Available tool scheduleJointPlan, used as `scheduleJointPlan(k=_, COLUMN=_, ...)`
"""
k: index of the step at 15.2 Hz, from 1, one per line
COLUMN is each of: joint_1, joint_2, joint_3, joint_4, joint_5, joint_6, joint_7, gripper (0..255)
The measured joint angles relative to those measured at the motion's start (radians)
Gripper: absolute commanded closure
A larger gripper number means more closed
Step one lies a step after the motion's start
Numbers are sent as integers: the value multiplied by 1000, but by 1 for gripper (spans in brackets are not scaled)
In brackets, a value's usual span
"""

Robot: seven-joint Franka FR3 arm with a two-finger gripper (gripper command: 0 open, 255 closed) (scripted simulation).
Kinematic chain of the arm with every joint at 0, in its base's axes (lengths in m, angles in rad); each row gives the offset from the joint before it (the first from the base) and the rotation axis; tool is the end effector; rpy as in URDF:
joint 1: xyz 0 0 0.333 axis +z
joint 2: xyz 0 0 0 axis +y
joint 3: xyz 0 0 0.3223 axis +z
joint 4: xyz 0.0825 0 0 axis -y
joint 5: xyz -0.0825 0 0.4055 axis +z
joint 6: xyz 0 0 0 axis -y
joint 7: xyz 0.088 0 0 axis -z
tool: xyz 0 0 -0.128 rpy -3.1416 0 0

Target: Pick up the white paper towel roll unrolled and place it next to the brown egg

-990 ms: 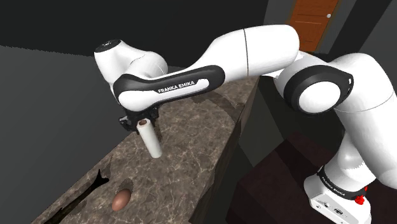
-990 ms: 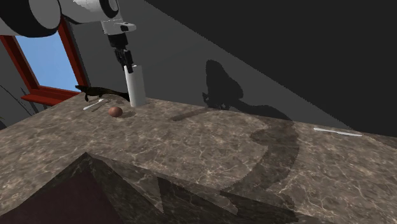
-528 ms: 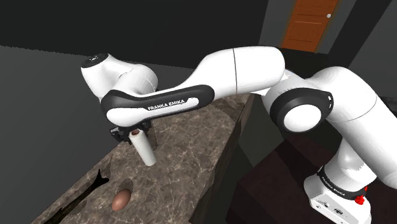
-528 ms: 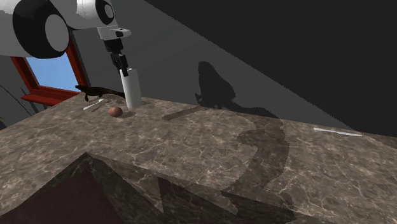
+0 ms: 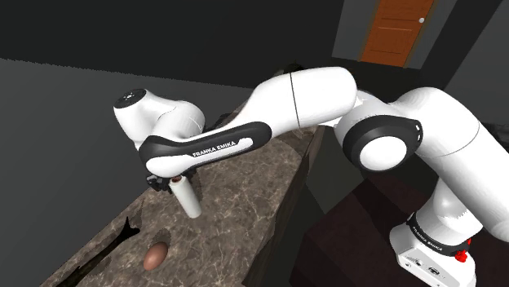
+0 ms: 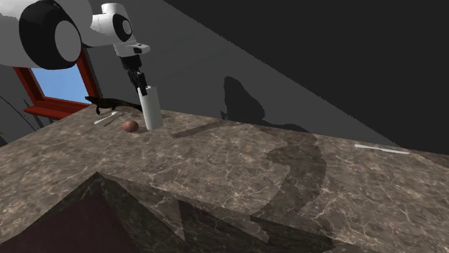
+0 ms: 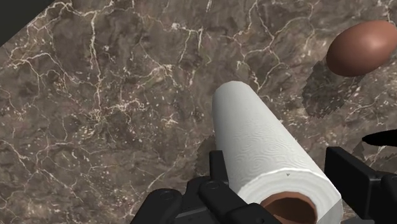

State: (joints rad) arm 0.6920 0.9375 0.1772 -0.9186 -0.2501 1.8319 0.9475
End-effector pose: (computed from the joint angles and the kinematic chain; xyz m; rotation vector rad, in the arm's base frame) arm 0.5781 0.5634 0.2981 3.0649 -0.1264 0.1043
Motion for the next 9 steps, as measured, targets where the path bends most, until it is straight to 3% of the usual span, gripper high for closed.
scheduleJointPlan(k=9, joint_1=-6, joint_2=29, joint_3=-4, joint_4=-68, joint_5=-7, joint_6=96, joint_7=13, gripper=255)
